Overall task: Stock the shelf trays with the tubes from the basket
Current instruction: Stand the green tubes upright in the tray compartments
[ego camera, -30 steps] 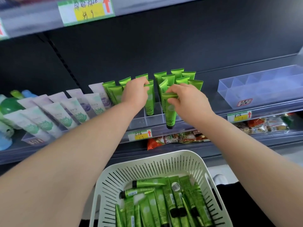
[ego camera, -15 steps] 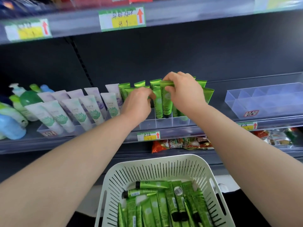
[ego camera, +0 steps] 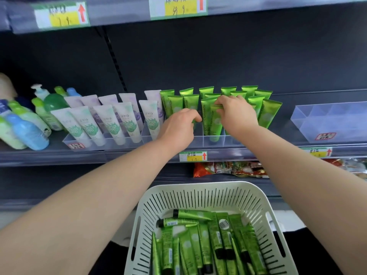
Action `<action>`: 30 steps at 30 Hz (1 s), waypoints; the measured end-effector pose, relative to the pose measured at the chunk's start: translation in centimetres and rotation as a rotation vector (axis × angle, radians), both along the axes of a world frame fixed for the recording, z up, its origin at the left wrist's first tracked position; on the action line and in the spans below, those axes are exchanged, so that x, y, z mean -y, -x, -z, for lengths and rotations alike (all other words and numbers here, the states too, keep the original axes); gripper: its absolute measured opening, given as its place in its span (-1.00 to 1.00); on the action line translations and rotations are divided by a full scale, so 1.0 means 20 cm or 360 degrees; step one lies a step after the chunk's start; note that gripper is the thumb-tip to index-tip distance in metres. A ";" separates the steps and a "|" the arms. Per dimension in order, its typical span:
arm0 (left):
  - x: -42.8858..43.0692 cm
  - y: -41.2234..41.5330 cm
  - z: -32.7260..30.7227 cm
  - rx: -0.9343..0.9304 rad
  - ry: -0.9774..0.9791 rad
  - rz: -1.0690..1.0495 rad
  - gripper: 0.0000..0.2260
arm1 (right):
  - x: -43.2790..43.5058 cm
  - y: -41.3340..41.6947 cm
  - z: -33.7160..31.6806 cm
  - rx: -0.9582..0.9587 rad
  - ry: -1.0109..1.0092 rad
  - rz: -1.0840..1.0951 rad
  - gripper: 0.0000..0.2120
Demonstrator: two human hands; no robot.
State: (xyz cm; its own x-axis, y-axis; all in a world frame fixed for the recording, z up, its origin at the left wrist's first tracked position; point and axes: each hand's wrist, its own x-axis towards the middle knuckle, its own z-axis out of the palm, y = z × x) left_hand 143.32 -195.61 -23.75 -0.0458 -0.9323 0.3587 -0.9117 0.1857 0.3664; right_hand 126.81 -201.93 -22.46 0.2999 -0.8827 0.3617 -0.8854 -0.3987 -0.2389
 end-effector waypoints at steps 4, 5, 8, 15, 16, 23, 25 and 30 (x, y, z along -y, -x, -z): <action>-0.01 0.00 0.03 -0.0044 -0.0011 -0.0014 -0.66 | -0.04 0.00 0.01 0.0085 0.0200 -0.0026 -0.70; -0.03 0.00 0.04 -0.0065 -0.0018 -0.0009 -0.66 | -0.07 0.00 0.01 0.0106 0.0275 -0.0035 -0.70; -0.07 0.01 0.08 -0.0131 -0.0030 0.0006 -0.68 | -0.16 0.01 0.05 0.0169 0.0432 -0.0105 -0.71; -0.26 0.02 0.37 0.0014 -0.0147 0.0168 -0.69 | -0.47 0.07 0.44 0.0117 0.0309 -0.0234 -0.72; -0.30 0.02 0.43 0.0034 -0.0196 0.0190 -0.69 | -0.51 0.08 0.51 0.0084 0.0254 -0.0243 -0.72; -0.52 -0.02 0.85 0.0002 -0.0834 -0.0070 -0.68 | -0.73 0.14 0.95 -0.0380 -0.0568 -0.0523 -0.62; -0.58 -0.03 0.95 0.0014 -0.1079 -0.0104 -0.75 | -0.76 0.16 1.03 -0.0500 -0.0873 -0.0505 -0.57; -0.67 -0.04 1.09 0.0046 -0.1377 -0.0081 -0.73 | -0.81 0.08 1.16 -0.0687 -0.1339 -0.0556 -0.37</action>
State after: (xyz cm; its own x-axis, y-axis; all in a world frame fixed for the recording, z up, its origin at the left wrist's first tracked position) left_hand 144.10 -182.16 -45.61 0.0050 -0.8781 -0.4784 -0.9225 -0.1888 0.3368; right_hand 125.23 -185.69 -45.61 0.5490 -0.6387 -0.5392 -0.8283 -0.5020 -0.2488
